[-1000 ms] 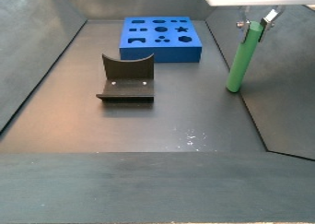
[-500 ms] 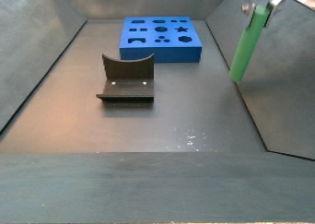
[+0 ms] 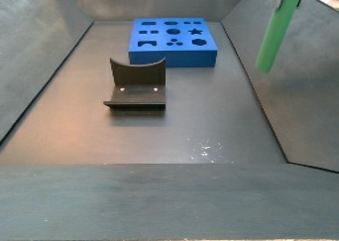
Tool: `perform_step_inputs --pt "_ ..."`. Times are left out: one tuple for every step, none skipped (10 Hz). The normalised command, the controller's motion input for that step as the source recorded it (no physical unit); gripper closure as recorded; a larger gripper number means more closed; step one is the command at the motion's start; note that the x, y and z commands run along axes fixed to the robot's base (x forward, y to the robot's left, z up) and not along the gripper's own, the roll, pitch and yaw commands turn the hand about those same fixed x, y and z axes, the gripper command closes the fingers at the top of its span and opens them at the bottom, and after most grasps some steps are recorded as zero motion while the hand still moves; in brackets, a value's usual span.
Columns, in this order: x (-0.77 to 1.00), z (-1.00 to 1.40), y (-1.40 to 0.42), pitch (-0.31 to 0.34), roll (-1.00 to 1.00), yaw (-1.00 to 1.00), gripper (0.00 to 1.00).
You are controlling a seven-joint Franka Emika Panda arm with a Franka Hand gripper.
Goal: Pick up the oval object. Move up. Move to above the board. Insert the oval object.
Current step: Move to above the board.
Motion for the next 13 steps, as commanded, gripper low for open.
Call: perform_step_inputs --pt "-0.38 1.00 -0.07 0.147 -0.22 -0.01 1.00" --pt "-0.40 1.00 -0.06 0.116 -0.18 -0.02 1.00" --pt "-0.43 0.95 -0.04 0.100 -0.15 -0.02 1.00" --pt "-0.43 0.73 -0.03 0.079 -0.12 -0.02 1.00" --pt "-0.43 0.56 -0.02 0.069 -0.11 -0.02 1.00" --pt "-0.43 0.40 -0.02 0.063 -0.10 -0.01 1.00" --pt "-0.42 0.25 -0.02 0.062 -0.09 -0.01 1.00" --pt "-0.42 0.05 -0.01 0.060 -0.08 0.00 1.00" --pt "-0.41 0.01 -0.01 0.060 -0.08 0.00 1.00" --pt "-0.41 0.01 -0.01 0.058 -0.08 0.00 1.00" --pt "-0.41 0.01 -0.01 0.058 -0.08 0.00 1.00" --pt "-0.41 0.01 -0.01 0.058 -0.08 0.00 1.00" --pt "-0.41 0.01 -0.01 0.058 -0.08 0.00 1.00"
